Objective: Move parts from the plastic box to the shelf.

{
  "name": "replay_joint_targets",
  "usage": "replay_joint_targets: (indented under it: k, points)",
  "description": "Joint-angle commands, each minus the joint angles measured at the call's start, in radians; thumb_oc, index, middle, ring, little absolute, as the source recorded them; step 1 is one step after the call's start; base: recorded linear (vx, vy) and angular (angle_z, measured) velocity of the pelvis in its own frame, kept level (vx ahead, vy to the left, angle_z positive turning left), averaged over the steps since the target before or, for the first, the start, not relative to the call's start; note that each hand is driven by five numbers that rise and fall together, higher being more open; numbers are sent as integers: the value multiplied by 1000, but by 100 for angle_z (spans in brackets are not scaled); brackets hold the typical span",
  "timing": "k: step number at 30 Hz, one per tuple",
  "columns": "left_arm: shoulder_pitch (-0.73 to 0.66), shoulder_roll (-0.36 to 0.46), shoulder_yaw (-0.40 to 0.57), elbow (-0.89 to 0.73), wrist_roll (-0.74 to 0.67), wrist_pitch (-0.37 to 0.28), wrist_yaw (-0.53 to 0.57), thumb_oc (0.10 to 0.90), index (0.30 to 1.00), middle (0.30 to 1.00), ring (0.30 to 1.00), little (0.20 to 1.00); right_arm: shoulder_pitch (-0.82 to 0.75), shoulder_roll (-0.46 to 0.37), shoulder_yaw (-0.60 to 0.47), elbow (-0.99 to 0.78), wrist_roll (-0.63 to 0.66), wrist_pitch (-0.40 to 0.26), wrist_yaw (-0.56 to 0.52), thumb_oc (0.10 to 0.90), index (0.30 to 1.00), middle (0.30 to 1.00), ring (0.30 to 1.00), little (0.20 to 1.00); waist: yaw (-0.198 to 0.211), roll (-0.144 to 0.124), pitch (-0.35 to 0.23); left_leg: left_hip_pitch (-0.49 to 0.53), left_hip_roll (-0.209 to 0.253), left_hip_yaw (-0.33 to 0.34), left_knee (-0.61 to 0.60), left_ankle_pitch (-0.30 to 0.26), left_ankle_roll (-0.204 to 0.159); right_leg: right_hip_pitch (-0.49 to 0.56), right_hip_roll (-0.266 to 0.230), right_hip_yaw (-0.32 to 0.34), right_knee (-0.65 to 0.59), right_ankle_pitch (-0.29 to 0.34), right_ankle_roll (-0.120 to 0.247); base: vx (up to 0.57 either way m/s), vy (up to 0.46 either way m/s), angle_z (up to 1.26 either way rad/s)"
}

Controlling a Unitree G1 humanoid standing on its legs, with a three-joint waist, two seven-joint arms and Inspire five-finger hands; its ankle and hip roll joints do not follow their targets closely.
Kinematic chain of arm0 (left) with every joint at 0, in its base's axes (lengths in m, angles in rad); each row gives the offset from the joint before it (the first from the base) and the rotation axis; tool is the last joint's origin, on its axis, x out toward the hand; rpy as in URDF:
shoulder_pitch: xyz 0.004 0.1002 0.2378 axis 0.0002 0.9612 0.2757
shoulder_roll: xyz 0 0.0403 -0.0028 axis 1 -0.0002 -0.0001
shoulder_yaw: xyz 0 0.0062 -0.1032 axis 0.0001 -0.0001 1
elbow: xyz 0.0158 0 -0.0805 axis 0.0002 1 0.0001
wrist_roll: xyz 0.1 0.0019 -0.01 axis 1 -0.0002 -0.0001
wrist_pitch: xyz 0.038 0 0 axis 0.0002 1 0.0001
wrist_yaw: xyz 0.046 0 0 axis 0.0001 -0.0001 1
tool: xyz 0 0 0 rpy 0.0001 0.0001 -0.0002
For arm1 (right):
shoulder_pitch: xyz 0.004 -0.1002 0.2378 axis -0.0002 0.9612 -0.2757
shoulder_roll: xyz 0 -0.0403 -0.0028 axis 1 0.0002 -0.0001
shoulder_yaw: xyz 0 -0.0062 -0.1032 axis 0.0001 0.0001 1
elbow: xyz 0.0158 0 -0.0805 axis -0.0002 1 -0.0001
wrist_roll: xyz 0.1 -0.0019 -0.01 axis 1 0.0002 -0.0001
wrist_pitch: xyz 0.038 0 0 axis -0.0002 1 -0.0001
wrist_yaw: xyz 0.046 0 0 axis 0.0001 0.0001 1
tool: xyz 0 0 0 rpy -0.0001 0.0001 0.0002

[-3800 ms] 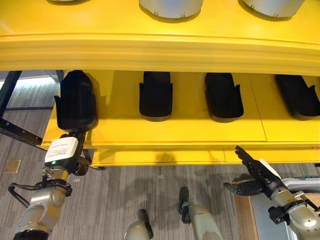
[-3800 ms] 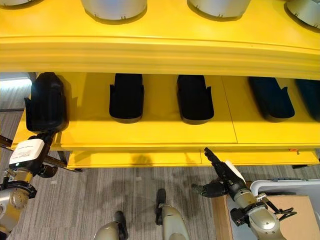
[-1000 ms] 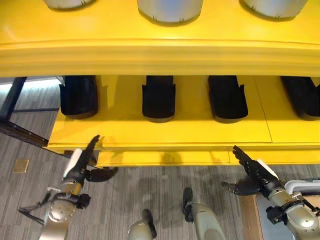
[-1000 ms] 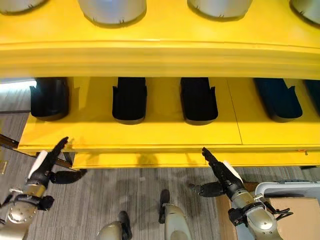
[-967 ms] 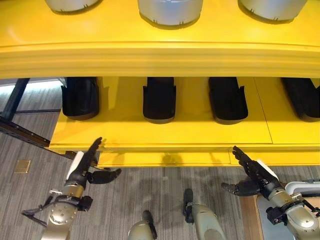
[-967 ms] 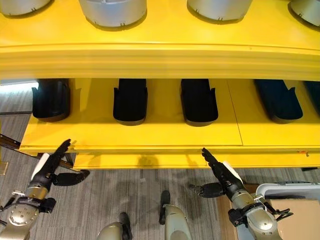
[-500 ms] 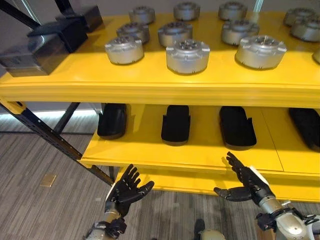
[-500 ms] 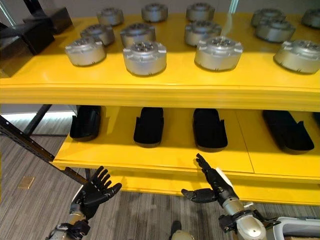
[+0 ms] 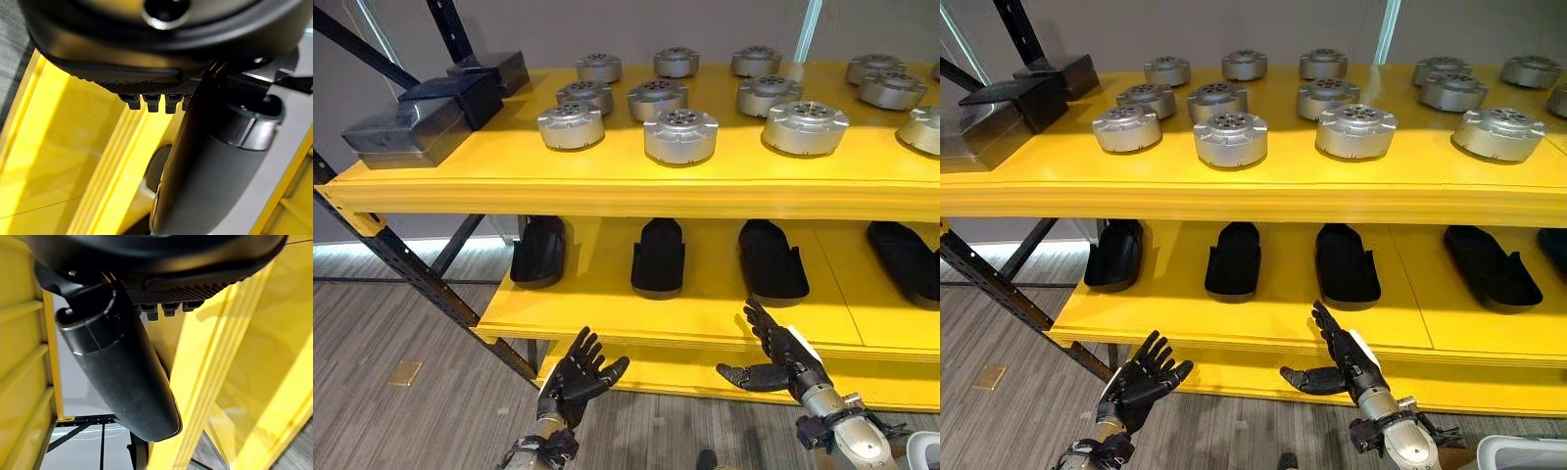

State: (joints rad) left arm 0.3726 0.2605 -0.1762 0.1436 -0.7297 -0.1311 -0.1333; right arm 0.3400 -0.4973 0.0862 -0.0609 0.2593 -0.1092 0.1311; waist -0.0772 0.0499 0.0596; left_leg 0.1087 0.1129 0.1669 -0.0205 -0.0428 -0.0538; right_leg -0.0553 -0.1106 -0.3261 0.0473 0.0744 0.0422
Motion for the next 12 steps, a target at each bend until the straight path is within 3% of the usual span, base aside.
replay_joint_targets:
  k: [1, 12]
  points:
    - [-54, 72, 14, -52, 46, -98, -7, 900, 1000, 1000, 1000, 1000, -119, 3, 19, -4, 69, -107, -17, 900, 1000, 1000, 1000, 1000, 1, -50, -52, -44, 13, 3, -67, 106, -14, 128, -83, 55, -104, -8, 111, 4, 0, -8]
    - [-82, 65, 0, -11, 76, -102, 20, 900, 1000, 1000, 1000, 1000, -152, 11, 53, 18, 73, -109, -34, 900, 1000, 1000, 1000, 1000, -6, -54, -56, -22, 18, 22, -67, 102, -15, 136, -81, 75, -103, -6, 114, 2, -1, -5]
